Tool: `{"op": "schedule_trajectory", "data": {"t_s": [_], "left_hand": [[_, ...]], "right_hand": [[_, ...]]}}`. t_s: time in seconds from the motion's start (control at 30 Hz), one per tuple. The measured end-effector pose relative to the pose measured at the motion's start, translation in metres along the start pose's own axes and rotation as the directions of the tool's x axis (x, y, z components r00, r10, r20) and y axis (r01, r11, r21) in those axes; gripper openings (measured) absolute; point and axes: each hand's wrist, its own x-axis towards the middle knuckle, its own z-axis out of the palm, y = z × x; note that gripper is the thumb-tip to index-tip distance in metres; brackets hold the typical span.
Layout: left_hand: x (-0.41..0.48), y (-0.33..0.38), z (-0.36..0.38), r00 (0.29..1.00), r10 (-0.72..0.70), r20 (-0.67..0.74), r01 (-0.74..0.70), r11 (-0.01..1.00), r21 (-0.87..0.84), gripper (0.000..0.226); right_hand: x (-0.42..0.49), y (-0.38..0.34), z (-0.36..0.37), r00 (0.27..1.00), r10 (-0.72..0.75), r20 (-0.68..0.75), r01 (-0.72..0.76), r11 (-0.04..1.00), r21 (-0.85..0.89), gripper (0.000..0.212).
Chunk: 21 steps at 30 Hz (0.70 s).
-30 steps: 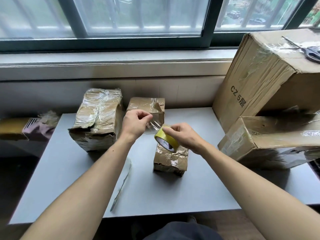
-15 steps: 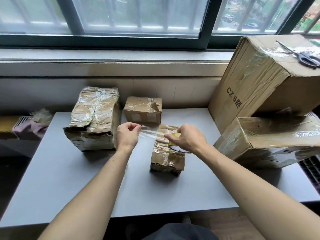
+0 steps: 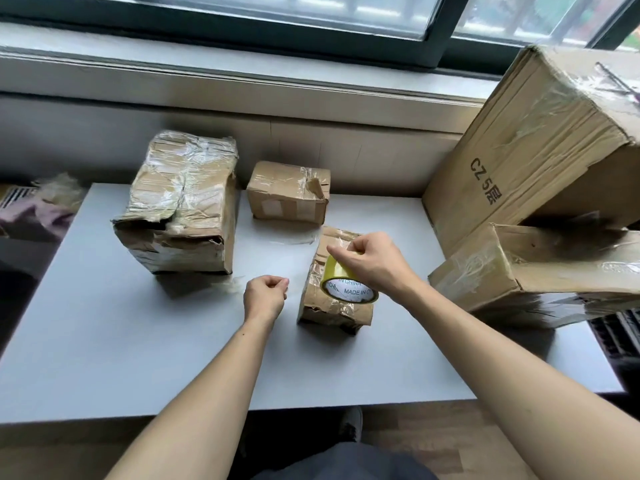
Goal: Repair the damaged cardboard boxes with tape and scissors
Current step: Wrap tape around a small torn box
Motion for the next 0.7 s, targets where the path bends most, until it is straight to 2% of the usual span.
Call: {"op": "schedule_trajectory", "data": {"t_s": [0.13,0.3,0.53,0.63,0.7], "left_hand": [[-0.003,-0.009,0.011,0.998,-0.045,0.039,0.044,0.999,0.023,0.019],[-0.008,-0.014,0.025,0.995,-0.015,0.097,0.002,0.991,0.134,0.012],[-0.013,-0.015,0.03,0.996,0.049,0.08,-0.064,0.976,0.207,0.019],[-0.017,-0.014,0.032,0.995,0.067,0.079,-0.084,0.97,0.23,0.017],[-0.019,-0.013,0.033,0.993,0.088,0.084,-0.106,0.962,0.25,0.016]], "right_hand": [[-0.002,0.004,0.0,0.999,-0.005,0.031,0.005,1.0,-0.01,0.045],[-0.006,0.024,-0.011,0.998,0.044,0.033,-0.043,0.998,-0.041,0.047],[-0.016,0.055,-0.01,0.989,0.116,0.089,-0.123,0.989,0.078,0.045],[-0.018,0.06,-0.007,0.988,0.12,0.094,-0.133,0.98,0.146,0.06],[-0.017,0.065,-0.005,0.987,0.128,0.102,-0.148,0.964,0.221,0.058]]}}
